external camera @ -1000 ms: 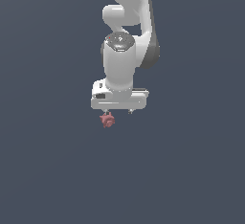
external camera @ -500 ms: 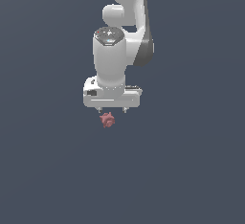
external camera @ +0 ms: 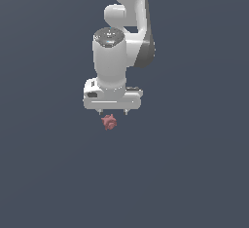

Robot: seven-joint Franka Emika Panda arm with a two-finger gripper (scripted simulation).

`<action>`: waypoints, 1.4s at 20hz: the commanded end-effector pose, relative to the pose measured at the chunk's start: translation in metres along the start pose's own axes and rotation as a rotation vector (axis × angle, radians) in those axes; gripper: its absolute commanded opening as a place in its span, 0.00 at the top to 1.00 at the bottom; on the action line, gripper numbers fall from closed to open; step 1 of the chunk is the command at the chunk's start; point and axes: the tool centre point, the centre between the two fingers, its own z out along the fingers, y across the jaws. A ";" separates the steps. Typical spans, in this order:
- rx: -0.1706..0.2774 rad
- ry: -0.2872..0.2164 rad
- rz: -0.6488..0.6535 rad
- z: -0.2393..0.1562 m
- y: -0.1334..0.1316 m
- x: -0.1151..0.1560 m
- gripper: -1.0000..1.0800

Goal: Pick up the object and move it to a goal position.

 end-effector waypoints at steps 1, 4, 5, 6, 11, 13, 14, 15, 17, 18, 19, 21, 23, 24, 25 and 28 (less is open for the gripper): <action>0.001 -0.002 -0.015 0.004 0.001 -0.002 0.04; 0.003 -0.006 -0.045 0.011 0.004 -0.005 0.04; 0.003 -0.008 -0.057 0.014 0.005 -0.006 0.04; 0.004 -0.009 -0.070 0.017 0.006 -0.007 0.04; 0.011 -0.019 -0.153 0.036 0.012 -0.016 0.04; 0.015 -0.023 -0.194 0.045 0.015 -0.021 0.04; 0.017 -0.025 -0.216 0.050 0.016 -0.023 0.04; 0.020 -0.028 -0.239 0.055 0.018 -0.026 0.04; 0.024 -0.031 -0.281 0.064 0.020 -0.031 0.04; 0.027 -0.033 -0.300 0.068 0.021 -0.033 0.04; 0.029 -0.035 -0.318 0.072 0.023 -0.036 0.04; 0.033 -0.037 -0.350 0.079 0.024 -0.040 0.04; 0.037 -0.039 -0.378 0.085 0.026 -0.043 0.04; 0.039 -0.040 -0.390 0.087 0.027 -0.045 0.04; 0.041 -0.041 -0.401 0.089 0.027 -0.046 0.04; 0.045 -0.042 -0.427 0.095 0.028 -0.050 0.04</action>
